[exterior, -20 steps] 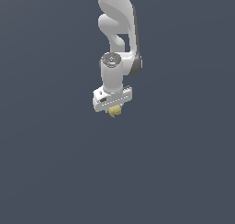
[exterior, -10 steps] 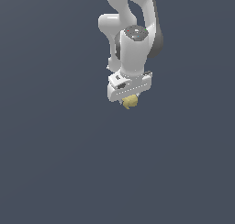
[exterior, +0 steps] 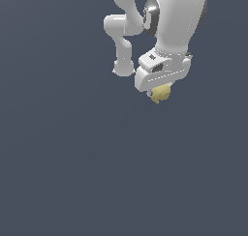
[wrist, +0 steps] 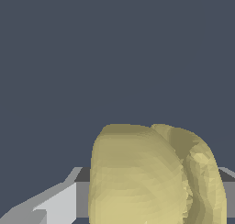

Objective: Pick up the object and move it to a goal position.

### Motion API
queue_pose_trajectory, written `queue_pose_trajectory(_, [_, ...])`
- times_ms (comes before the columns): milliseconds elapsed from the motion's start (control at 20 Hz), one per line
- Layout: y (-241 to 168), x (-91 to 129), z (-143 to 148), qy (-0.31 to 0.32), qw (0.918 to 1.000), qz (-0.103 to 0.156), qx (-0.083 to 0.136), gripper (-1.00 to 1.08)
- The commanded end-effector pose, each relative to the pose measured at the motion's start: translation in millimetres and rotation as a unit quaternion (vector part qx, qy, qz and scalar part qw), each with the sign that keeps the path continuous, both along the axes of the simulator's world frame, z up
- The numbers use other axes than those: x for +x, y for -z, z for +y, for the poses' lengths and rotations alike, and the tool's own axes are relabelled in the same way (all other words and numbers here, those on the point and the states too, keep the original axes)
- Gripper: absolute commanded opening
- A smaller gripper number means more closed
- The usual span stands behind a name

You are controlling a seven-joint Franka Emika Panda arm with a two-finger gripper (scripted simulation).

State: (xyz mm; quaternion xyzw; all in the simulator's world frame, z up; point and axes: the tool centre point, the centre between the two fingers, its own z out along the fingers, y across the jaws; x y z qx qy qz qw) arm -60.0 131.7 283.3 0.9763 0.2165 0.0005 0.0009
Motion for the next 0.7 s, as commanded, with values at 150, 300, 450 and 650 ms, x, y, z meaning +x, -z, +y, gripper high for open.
queue_pose_trajectory(150, [-46, 9, 37, 0.001, 1.0000, 0.001, 0.000, -1.00])
queue_pose_trajectory(300, [-64, 13, 52, 0.001, 1.0000, 0.001, 0.000, -1.00])
queue_pose_trajectory(450, [-78, 16, 63, 0.001, 1.0000, 0.001, 0.001, -1.00])
queue_pose_trajectory(650, [-90, 20, 74, 0.001, 1.0000, 0.001, 0.001, -1.00])
